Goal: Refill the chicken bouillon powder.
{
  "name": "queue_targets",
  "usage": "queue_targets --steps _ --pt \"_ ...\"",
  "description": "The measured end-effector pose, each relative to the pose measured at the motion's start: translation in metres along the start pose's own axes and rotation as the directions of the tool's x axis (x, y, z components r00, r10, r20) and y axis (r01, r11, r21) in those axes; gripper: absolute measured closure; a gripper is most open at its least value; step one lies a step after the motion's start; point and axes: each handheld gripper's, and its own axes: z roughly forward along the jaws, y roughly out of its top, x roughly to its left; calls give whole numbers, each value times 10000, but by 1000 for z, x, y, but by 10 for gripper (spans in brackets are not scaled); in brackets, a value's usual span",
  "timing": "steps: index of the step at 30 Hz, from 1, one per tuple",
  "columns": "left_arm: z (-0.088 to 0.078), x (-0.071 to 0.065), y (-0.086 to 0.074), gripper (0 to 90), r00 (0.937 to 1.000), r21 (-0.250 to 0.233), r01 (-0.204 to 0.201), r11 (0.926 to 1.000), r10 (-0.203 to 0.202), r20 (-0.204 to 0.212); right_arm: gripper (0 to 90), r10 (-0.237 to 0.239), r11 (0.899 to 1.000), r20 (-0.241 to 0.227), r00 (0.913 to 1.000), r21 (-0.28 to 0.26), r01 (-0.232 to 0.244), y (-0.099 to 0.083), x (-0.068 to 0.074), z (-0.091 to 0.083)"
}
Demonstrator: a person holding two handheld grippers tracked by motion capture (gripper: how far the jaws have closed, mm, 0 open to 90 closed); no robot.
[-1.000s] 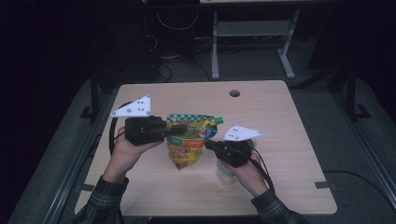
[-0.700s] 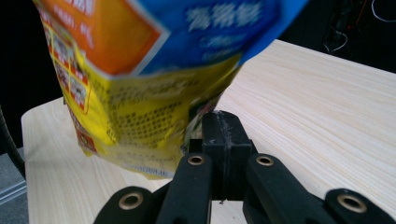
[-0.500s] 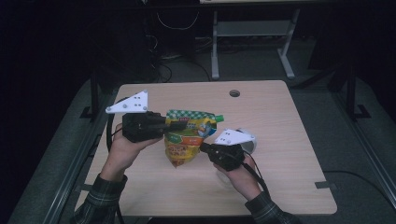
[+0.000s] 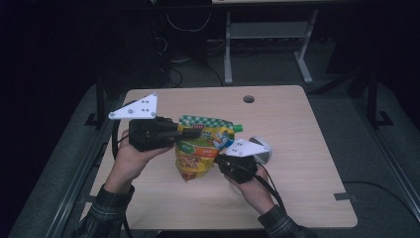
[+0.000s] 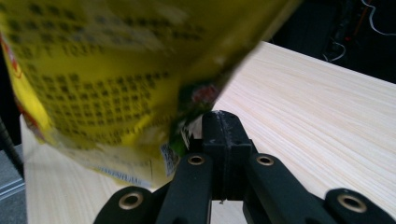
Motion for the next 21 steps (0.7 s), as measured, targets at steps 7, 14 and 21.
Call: queue_targets --steps 7,14,21 --pt "6 3 1 900 9999 220 14 9998 -11 -109 900 -184 9998 -245 9995 69 185 -5 8 5" --pt "13 8 2 900 9999 297 138 9995 -138 -16 900 -323 9995 -660 9973 -72 319 -10 13 7" --pt "22 12 3 900 9998 656 183 9977 -178 -74 900 -411 9990 -925 9949 -212 393 -17 21 11"
